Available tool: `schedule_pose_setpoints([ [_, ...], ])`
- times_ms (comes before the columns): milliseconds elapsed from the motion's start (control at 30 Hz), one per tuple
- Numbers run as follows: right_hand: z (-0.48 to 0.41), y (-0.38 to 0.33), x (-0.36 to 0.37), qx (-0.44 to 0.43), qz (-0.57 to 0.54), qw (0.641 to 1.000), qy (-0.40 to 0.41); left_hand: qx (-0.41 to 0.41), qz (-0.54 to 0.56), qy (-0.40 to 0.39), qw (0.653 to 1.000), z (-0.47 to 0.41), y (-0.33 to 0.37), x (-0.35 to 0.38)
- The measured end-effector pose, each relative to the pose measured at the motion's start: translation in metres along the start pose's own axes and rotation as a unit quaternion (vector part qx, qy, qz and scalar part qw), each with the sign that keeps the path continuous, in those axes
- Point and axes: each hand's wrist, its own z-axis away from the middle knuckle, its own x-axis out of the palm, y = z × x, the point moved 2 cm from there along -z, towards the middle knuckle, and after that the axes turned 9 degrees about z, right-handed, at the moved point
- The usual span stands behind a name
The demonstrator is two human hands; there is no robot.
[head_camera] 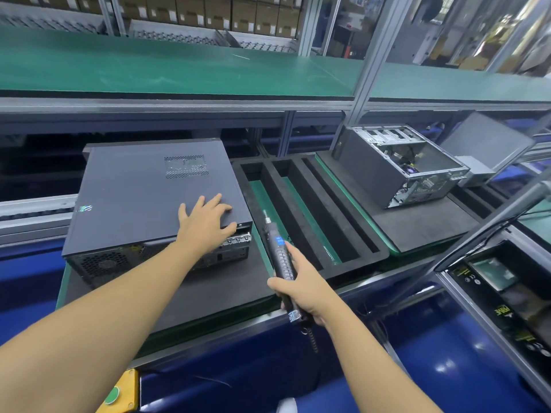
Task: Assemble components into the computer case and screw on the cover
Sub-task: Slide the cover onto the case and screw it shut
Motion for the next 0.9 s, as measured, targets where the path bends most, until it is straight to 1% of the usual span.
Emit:
schedule_pose_setpoints([
  [33, -0.003, 0.002, -0.007, -0.001, -0.019, 1.000, 0.005, 0.020, 0.003, 0.027, 0.999, 0.000, 0.006, 0.002],
  [100, -0.008, 0.008, -0.024, 0.000, -0.056, 0.998, 0.015, 0.089, 0.026, 0.083, 0.992, -0.003, 0.022, 0.002],
  [167, -0.016, 0.015, -0.042, -0.001, -0.089, 0.996, 0.026, 0.159, 0.061, 0.103, 0.980, -0.008, 0.043, 0.002],
  [233, -0.026, 0.026, -0.063, 0.000, -0.103, 0.994, 0.039, 0.212, 0.091, 0.070, 0.970, -0.018, 0.066, 0.008],
  [300, -0.039, 0.041, -0.086, 0.003, -0.108, 0.993, 0.051, 0.227, 0.137, -0.001, 0.964, -0.029, 0.088, 0.022],
  [367, -0.052, 0.059, -0.108, 0.011, -0.116, 0.991, 0.061, 0.203, 0.168, -0.076, 0.962, -0.042, 0.106, 0.043],
  [467, -0.074, 0.086, -0.135, 0.024, -0.122, 0.990, 0.068, 0.146, 0.169, -0.173, 0.959, -0.063, 0.122, 0.084],
  [567, -0.100, 0.111, -0.154, 0.037, -0.117, 0.990, 0.064, 0.101, 0.118, -0.262, 0.952, -0.082, 0.128, 0.130],
  [700, -0.134, 0.134, -0.167, 0.047, -0.101, 0.993, 0.045, 0.064, 0.036, -0.375, 0.924, -0.097, 0.131, 0.190],
  [800, -0.156, 0.146, -0.170, 0.049, -0.107, 0.993, 0.030, 0.004, 0.004, -0.404, 0.915, -0.101, 0.130, 0.231],
  [900, -0.172, 0.158, -0.171, 0.060, -0.121, 0.991, 0.014, -0.073, 0.007, -0.391, 0.917, -0.102, 0.127, 0.261],
])
